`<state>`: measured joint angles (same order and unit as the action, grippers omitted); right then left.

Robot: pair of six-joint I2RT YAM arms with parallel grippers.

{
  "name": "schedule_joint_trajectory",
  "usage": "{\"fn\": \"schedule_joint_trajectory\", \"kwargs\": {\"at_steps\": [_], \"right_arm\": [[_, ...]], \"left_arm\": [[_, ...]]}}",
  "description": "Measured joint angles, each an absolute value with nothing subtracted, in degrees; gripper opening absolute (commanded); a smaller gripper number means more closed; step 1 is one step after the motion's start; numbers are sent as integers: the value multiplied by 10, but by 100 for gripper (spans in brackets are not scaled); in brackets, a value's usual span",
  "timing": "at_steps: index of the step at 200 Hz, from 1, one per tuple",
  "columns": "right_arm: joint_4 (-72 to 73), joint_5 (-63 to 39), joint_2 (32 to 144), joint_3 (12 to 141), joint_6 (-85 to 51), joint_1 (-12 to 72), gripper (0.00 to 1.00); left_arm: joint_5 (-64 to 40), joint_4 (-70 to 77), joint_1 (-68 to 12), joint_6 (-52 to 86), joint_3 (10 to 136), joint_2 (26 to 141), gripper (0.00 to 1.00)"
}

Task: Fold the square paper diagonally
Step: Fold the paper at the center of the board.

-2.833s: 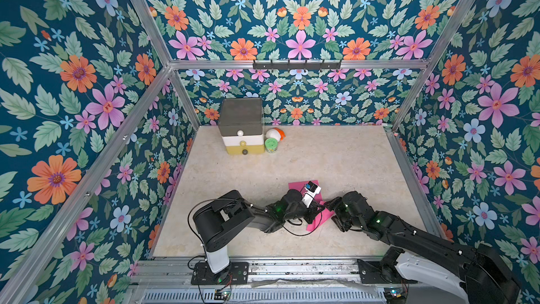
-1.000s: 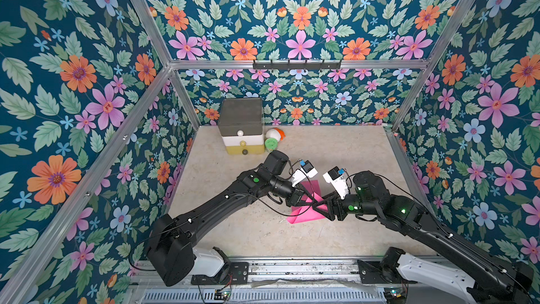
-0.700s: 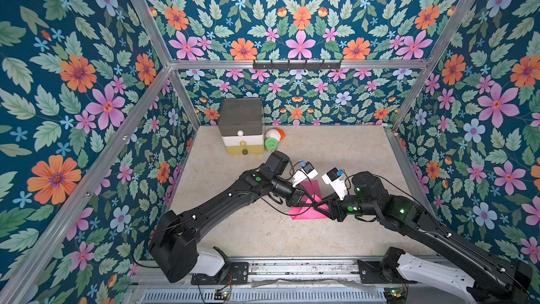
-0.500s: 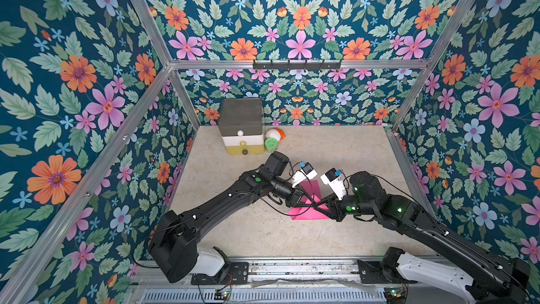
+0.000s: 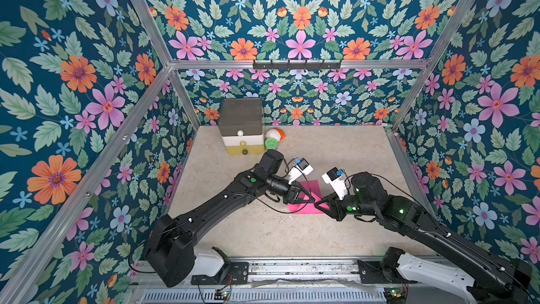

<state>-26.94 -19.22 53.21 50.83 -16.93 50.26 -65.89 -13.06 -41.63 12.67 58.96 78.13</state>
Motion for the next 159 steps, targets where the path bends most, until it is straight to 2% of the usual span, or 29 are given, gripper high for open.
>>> {"fn": "schedule_joint_trajectory", "kwargs": {"at_steps": [16,27,57,72,95,159], "right_arm": [[-269,-192,530,507,-170,503,15],[-269,-192,529,505,-171,503,0],[-269,-186,529,502,-178,503,0],[-269,-180,529,498,-183,503,0],[-256,-175,520,482,-199,503,0],[-105,-206,450,349,-305,503,0]], "left_arm": [[-660,-126,-416,131,586,781,7],[-660,-124,-415,131,585,781,15],[-656,-122,-412,133,583,772,29],[-649,-107,-403,141,580,753,45],[-623,-52,-381,180,561,703,56],[-505,199,-372,321,358,578,66]]}}
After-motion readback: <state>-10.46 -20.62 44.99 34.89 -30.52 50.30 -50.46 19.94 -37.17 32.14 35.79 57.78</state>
